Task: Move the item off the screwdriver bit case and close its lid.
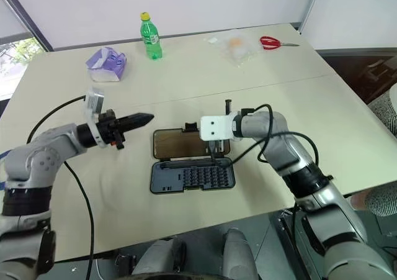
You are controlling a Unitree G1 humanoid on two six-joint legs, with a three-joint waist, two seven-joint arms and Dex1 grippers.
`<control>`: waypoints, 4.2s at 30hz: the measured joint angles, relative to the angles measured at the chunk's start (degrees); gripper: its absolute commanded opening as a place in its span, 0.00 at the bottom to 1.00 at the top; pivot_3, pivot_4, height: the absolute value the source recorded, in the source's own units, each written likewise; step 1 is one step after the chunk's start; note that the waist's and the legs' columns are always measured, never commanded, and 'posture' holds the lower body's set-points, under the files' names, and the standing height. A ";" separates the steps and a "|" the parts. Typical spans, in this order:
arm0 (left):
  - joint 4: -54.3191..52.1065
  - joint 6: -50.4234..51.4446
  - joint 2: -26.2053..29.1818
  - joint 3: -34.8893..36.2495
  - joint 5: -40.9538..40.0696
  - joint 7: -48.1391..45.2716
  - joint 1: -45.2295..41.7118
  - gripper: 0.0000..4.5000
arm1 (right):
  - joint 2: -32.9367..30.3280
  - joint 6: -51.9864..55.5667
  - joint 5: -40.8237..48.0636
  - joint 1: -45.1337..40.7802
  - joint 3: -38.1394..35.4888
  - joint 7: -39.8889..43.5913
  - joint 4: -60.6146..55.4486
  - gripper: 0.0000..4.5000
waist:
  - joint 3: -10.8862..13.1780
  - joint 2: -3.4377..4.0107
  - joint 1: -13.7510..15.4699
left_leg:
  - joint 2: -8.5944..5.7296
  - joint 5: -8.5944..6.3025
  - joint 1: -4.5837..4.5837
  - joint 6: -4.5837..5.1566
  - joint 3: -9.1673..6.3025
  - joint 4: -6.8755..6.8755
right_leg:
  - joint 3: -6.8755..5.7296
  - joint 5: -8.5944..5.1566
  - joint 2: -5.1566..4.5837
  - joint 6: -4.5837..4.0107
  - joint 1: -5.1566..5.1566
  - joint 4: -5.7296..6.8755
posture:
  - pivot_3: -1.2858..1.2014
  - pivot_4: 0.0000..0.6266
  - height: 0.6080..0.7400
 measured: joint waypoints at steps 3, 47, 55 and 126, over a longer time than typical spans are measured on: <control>6.55 -2.17 -1.59 0.13 2.54 3.01 -3.25 0.00 | -0.34 0.48 -1.13 1.17 -0.59 -1.60 -3.88 0.02 | 0.00 0.00 -0.02 | -0.02 0.00 0.00 0.00 0.01 0.00 | 0.00 0.00 0.00 0.00 0.00 0.00 | 0.52 0.24 1.00; -7.48 -11.87 7.05 -21.93 15.88 -18.00 12.82 0.00 | 11.09 12.32 10.11 -17.28 0.57 8.13 38.85 0.77 | 0.04 0.01 -1.66 | 0.04 0.00 -0.05 0.00 -0.04 -0.08 | 0.00 0.00 0.00 0.00 -0.04 -0.04 | 0.52 0.24 1.00; -7.56 -12.33 7.06 -21.89 16.13 -17.56 13.13 0.00 | 12.07 7.47 9.58 -19.31 0.49 9.15 44.79 0.57 | 0.02 0.02 -1.71 | 0.04 0.00 0.04 0.00 -0.03 -0.08 | 0.00 0.00 0.00 0.00 0.03 -0.02 | 0.52 0.24 1.00; 22.70 -17.24 -2.99 -13.05 19.81 -9.92 -3.67 0.00 | 3.28 -1.91 0.96 -1.67 -0.90 -0.31 3.18 0.64 | 0.01 -0.03 -1.47 | -0.03 0.01 0.05 -0.02 -0.03 -0.02 | 0.02 0.00 0.01 0.00 0.05 0.01 | 0.52 0.24 1.00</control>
